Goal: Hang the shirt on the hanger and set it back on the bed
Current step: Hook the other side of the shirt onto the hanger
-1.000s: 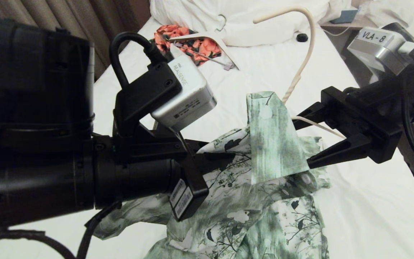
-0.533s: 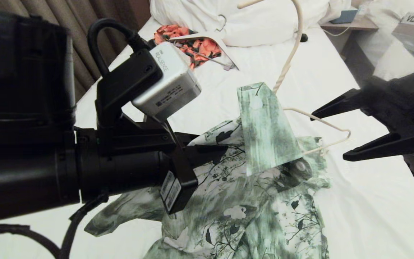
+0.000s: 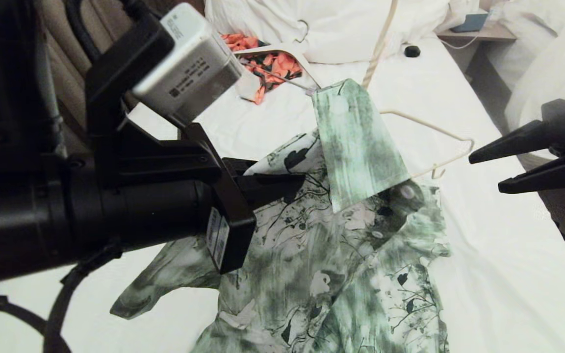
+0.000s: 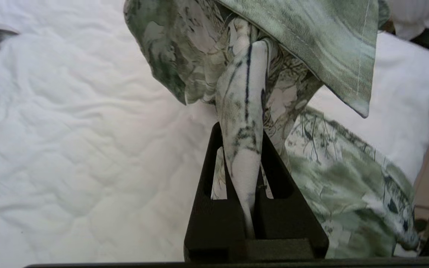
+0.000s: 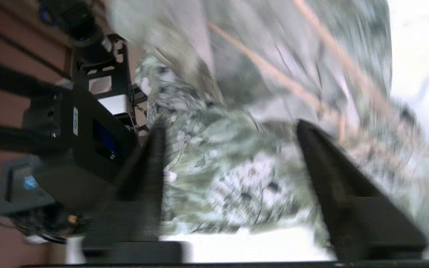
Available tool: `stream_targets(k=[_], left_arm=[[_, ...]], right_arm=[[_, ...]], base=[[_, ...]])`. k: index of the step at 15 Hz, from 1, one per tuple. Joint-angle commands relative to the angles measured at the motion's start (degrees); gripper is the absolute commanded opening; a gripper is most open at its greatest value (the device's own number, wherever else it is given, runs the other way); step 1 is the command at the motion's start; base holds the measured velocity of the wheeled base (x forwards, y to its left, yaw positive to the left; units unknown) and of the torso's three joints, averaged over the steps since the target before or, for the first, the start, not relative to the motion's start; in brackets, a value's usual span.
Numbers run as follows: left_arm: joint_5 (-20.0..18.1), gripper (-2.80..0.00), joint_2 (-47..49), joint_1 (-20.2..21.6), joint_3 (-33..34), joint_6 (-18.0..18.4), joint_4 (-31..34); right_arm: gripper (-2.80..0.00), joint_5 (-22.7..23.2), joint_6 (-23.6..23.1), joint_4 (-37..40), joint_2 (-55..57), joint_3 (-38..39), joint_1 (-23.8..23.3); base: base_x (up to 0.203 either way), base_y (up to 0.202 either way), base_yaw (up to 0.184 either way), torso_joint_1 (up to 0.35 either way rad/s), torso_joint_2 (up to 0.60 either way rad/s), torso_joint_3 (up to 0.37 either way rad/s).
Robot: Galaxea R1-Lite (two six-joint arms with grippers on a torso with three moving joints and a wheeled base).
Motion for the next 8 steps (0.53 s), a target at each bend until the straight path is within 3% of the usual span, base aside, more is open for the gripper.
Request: stream_targets(k=[1, 5, 8], left_arm=[[0.1, -2.8, -0.5, 0.0, -0.2, -0.6, -0.8], [0.5, -2.8, -1.6, 0.0, -0.4, -0.7, -1.8], [0.8, -2.8, -2.2, 0.1, -1.3, -0.7, -1.8]], right_arm=[[-2.8, -1.6, 3.3, 0.3, -0.6, 0.0, -0.1], [-2.8, -6.9, 17.9, -0.1, -0.5, 0.0, 0.0], [-2.8, -7.6, 29.6, -3.3, 0.5, 0.1, -0.1]], base=[[0.0, 0.0, 0.0, 0.0, 0.0, 0.0], [0.0, 0.0, 0.0, 0.0, 0.0, 0.0], [0.0, 0.0, 0.0, 0.0, 0.0, 0.0]])
